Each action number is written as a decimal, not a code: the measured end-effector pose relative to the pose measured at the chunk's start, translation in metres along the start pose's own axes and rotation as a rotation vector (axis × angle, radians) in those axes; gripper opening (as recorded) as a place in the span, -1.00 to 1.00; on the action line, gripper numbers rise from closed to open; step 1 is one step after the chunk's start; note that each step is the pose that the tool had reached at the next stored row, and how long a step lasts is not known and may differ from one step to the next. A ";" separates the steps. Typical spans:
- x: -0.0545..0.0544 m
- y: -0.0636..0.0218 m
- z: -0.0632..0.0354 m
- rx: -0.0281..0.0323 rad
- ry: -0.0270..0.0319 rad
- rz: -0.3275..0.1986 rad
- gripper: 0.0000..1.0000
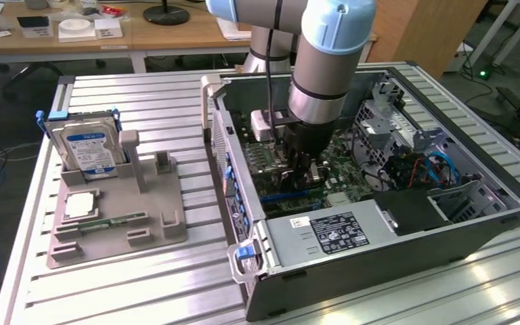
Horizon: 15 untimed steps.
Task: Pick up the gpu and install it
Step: 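Insert the gpu into the slot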
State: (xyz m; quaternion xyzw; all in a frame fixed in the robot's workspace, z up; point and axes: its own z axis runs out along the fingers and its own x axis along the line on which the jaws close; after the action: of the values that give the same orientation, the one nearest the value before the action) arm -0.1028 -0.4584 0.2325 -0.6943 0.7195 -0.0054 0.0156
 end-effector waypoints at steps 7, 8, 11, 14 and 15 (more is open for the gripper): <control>0.000 0.0001 0.0020 -0.0023 0.0001 0.000 -0.44; 0.000 0.0001 0.0022 -0.0026 0.0003 0.000 -0.44; 0.000 0.0001 0.0028 -0.0030 0.0002 0.000 -0.44; 0.000 0.0001 0.0034 -0.0035 0.0001 0.000 -0.44; 0.000 0.0001 0.0037 -0.0038 0.0001 0.000 -0.44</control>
State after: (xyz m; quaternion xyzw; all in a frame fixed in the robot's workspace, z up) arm -0.1028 -0.4584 0.2288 -0.6943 0.7196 -0.0040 0.0142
